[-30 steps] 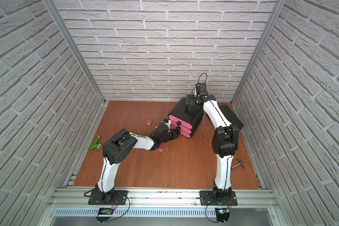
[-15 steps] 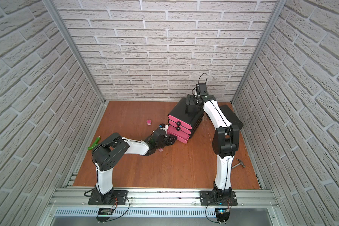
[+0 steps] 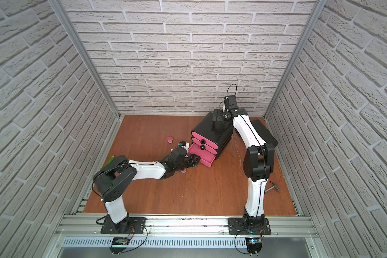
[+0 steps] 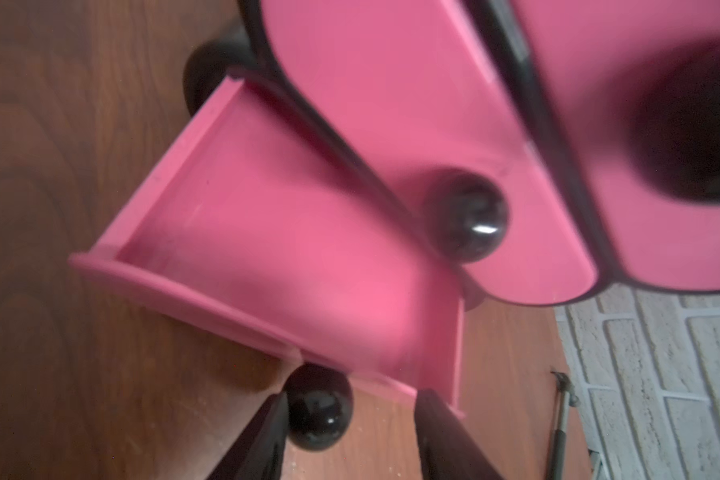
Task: Put the paint cans in the drawer according to color
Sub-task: Open the drawer in the storage box, then pick up the paint can at the center of the board.
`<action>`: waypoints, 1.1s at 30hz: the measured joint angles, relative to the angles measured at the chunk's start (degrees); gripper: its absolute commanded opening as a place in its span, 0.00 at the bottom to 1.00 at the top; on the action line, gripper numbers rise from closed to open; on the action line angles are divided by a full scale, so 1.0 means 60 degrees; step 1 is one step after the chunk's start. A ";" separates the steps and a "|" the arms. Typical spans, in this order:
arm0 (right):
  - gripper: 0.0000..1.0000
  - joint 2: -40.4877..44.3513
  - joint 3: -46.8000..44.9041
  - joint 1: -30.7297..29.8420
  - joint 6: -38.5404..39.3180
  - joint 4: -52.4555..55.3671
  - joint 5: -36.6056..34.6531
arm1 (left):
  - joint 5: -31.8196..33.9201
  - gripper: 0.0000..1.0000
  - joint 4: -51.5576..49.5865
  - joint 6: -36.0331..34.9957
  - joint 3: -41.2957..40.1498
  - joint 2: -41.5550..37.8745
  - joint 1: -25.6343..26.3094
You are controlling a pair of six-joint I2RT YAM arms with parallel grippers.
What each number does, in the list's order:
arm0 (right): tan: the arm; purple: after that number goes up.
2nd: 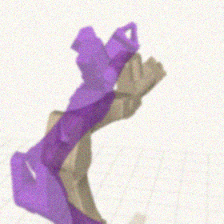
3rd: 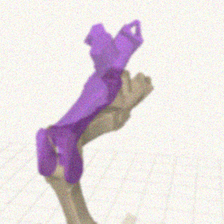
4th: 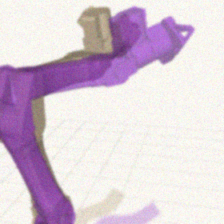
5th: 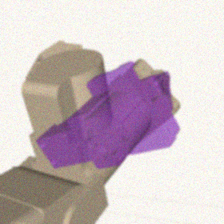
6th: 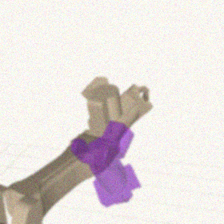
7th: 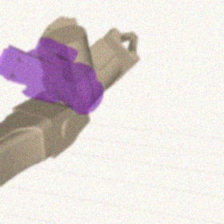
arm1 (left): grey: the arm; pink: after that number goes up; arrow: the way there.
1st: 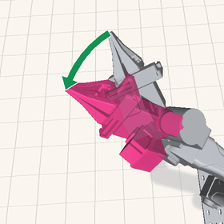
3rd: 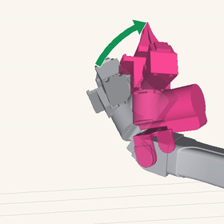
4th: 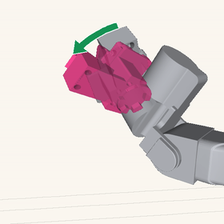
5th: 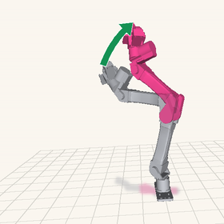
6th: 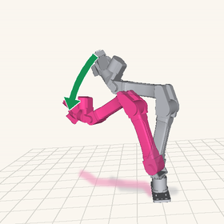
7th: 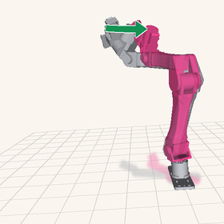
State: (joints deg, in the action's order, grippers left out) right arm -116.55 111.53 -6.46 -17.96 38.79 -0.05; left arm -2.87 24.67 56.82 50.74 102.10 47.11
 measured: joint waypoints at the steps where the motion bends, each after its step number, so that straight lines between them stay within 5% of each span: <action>1: 1.00 0.0058 0.0004 0.0000 0.0036 0.0219 0.0025 | 0.0000 0.61 -0.0182 -0.0029 0.0000 -0.0273 -0.0040; 8: 1.00 0.0688 -0.0051 0.0018 0.0372 0.2058 0.0259 | 0.0215 0.66 -0.2313 -0.0510 0.0004 -0.2605 -0.0200; 15: 1.00 0.1413 -0.0109 0.0044 0.0492 0.3238 -0.0331 | 0.0951 0.55 -0.6156 -0.1628 0.0616 -0.4047 -0.0331; 22: 1.00 0.2444 -0.0302 0.0040 0.0331 0.4240 -0.0729 | 0.1519 0.48 -0.8867 -0.3129 0.1053 -0.3748 -0.0138; 28: 1.00 0.4845 -0.2116 -0.0066 0.0051 0.4801 -0.0517 | 0.1865 0.62 -0.9541 -0.4014 0.1829 -0.2408 0.0200; 33: 1.00 0.6757 -0.3759 -0.0095 -0.0233 0.5045 -0.0506 | 0.1905 0.64 -0.9602 -0.4266 0.2284 -0.1614 0.0244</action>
State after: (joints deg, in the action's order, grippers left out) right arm -76.01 88.97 -7.03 -19.35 69.06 -3.09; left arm 8.56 -32.95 31.22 64.45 92.42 48.58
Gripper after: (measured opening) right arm 0.999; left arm 0.643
